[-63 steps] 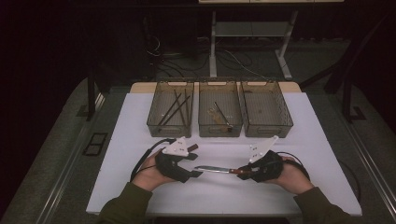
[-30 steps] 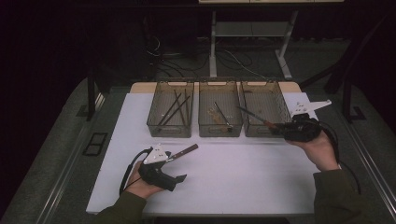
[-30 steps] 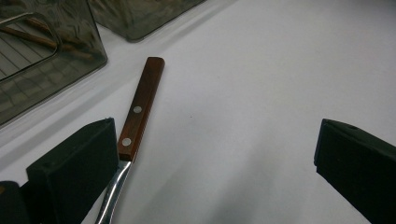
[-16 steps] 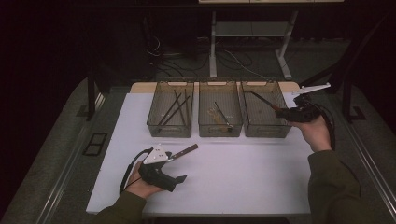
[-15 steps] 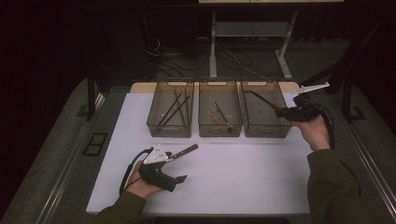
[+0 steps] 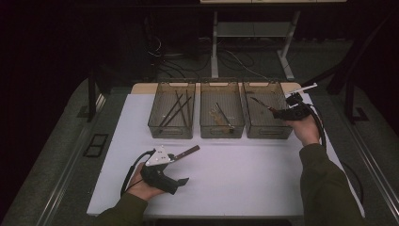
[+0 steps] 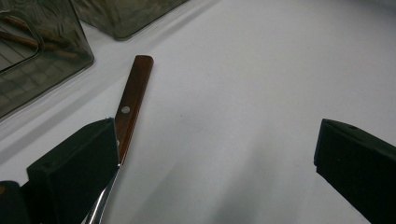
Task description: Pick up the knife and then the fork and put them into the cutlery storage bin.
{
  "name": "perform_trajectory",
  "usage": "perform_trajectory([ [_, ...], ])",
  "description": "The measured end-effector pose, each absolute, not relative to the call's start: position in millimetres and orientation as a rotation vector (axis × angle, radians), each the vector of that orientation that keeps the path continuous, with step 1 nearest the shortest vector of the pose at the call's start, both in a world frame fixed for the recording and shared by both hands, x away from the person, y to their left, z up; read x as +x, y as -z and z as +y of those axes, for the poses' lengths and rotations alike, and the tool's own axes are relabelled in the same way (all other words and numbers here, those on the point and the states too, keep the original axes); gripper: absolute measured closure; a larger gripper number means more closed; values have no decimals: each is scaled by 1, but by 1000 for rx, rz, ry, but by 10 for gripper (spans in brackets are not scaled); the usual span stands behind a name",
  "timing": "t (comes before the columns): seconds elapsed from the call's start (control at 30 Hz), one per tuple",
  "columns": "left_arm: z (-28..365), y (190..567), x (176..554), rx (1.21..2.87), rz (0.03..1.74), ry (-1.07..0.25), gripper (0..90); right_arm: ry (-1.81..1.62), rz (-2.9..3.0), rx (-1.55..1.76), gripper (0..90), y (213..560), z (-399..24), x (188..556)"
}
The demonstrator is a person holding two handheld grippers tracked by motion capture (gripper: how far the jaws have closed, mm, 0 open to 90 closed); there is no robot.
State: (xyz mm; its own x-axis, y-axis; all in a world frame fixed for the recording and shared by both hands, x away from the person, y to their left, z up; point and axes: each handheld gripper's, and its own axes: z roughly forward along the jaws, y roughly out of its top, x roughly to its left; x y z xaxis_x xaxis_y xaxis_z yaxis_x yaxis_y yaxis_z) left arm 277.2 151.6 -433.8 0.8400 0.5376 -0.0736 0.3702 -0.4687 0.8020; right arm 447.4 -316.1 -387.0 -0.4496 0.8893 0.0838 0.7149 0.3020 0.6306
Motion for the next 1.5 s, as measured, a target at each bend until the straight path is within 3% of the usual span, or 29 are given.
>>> perform_trajectory([
  [0.2, 151, 434, 277, 2118, 653, -221, 0, -851, 2290, 1457, 735, 394, -312, 451],
  [0.53, 151, 434, 277, 2122, 652, -219, 0, -1029, 2226, 1453, 519, 382, -320, 441],
  [0.63, 151, 434, 277, 2131, 648, -219, 10, -1089, 2202, 1402, 416, 375, -321, 427],
  [0.8, 152, 433, 277, 2137, 658, -227, 39, -1173, 2204, 1297, 351, 365, -320, 401],
  [1.17, 158, 428, 282, 2130, 697, -230, 194, -1262, 2277, 1093, 202, 377, -300, 337],
  [1.5, 162, 424, 299, 2169, 710, -256, 417, -1325, 2317, 1061, 177, 410, -286, 293],
])
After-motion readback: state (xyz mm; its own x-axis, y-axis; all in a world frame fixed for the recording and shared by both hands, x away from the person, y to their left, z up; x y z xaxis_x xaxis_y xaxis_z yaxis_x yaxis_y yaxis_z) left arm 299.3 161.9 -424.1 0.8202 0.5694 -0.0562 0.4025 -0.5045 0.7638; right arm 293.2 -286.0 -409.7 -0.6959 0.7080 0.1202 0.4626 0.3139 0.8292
